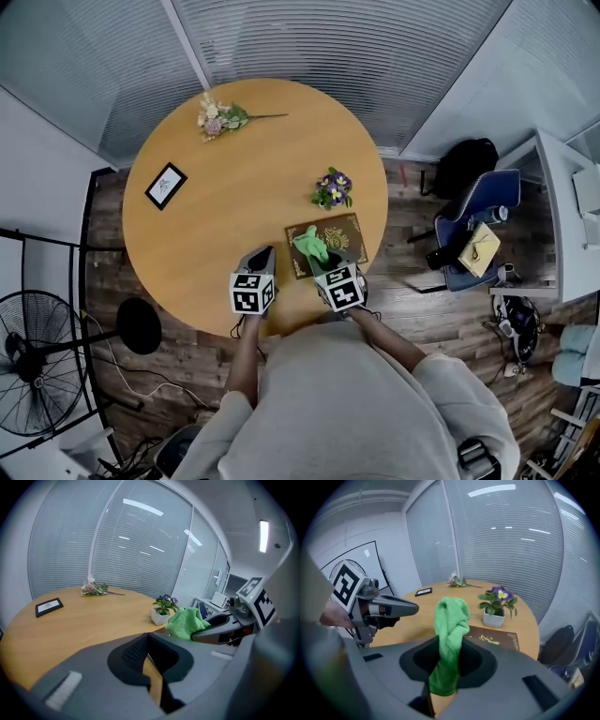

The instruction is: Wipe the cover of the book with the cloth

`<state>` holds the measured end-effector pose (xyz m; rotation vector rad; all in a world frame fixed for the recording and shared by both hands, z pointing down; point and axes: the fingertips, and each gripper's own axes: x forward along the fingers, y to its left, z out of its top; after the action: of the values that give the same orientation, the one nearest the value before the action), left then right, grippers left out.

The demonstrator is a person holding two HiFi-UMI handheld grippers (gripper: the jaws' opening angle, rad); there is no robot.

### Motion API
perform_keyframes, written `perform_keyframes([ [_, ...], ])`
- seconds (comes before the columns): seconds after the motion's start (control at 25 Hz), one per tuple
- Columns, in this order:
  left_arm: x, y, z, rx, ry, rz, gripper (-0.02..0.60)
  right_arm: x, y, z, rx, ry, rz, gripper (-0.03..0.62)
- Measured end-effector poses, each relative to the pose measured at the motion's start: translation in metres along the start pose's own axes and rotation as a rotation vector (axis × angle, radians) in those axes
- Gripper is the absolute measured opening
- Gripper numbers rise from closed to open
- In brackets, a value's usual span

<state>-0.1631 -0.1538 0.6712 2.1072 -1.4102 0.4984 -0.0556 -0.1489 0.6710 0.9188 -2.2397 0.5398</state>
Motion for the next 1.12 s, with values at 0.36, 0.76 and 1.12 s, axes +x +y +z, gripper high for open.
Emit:
perform_keyframes([
  [0.36,-0.014,0.016,-0.009,-0.029,-0.003,0.044,0.009,0.025,0.042,-0.009,-0.049,0.056,0.093,0.098],
  [0.76,-0.021,0.023,-0.017,-0.049,0.007,0.065,0.009,0.048,0.054,-0.038,-0.103,0.154,0.118,0.098],
  [1.12,-0.01,0.017,-0.013,-0.039,0.011,0.042,0.009,0.051,0.052,-0.039,-0.098,0.166,0.124,0.098],
])
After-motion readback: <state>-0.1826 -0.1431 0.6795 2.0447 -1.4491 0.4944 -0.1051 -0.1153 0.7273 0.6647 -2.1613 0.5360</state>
